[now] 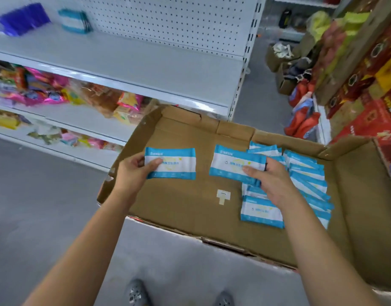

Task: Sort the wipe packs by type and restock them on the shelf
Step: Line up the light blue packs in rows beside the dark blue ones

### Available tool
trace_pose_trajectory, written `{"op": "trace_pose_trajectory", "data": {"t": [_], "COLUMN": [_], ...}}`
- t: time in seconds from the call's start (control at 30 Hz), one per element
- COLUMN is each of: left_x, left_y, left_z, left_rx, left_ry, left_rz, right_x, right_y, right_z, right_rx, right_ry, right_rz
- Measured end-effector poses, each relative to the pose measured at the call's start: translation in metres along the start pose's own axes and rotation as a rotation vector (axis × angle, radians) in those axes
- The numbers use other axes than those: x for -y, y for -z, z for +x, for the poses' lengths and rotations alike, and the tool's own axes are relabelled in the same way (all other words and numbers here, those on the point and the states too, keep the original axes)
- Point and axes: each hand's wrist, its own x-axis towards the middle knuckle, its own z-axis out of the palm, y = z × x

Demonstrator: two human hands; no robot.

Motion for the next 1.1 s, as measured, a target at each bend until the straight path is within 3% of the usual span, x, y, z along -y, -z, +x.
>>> {"op": "trace_pose_trajectory", "data": {"t": [0.47, 0.87, 1.1], "left_x": [0.002, -0.015, -0.060], "left_y": [0.287, 0.374, 0.386], "left_z": [0.109, 0.259, 0.352], "left_rx": [-0.142, -0.166, -0.087], "left_ry": [0.007, -0.015, -0.062], "left_rz": [-0.192, -0.166, -0.101], "right_x": [0.054, 0.075, 0.107], "right_y": [-0.338, -0.476, -0.513], "right_z": [0.057, 0.180, 0.243], "right_rx": [0.155, 0.151, 0.014], "right_ry": [0.021, 0.037, 0.090], "right_rz": [0.041, 0.056, 0.007]}}
